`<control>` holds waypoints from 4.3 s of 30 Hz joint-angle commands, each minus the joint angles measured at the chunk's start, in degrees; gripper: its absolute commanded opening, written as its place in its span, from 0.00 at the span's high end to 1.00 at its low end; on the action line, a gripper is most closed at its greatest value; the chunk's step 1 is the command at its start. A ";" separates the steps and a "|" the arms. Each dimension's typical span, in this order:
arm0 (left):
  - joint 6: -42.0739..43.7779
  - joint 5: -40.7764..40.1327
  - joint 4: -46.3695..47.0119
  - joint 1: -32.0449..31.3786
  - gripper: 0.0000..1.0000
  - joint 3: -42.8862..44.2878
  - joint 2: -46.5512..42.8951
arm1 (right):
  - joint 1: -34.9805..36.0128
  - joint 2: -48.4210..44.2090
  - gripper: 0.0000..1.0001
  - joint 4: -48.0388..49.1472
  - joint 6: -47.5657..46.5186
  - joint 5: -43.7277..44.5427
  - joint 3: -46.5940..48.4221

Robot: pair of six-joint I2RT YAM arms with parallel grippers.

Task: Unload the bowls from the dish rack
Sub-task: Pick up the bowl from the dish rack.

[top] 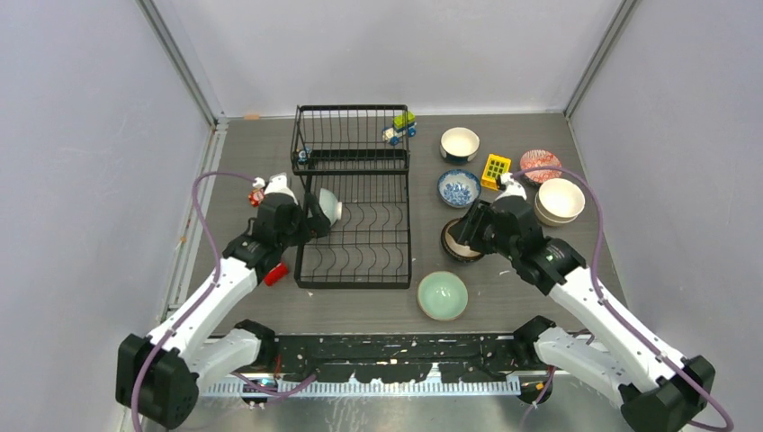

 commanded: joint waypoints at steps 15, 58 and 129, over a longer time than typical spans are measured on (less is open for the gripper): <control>13.55 14.08 12.36 4.37 0.00 5.69 10.12 | -0.07 -15.31 0.52 0.85 -1.46 -4.99 -9.00; 4.73 23.10 47.90 11.35 0.30 -12.92 12.85 | -0.12 -17.77 0.52 2.49 -1.73 -9.64 -12.12; -16.44 31.66 90.39 14.78 1.00 -21.08 25.59 | -0.08 -19.14 0.51 1.00 -1.38 -9.22 -12.60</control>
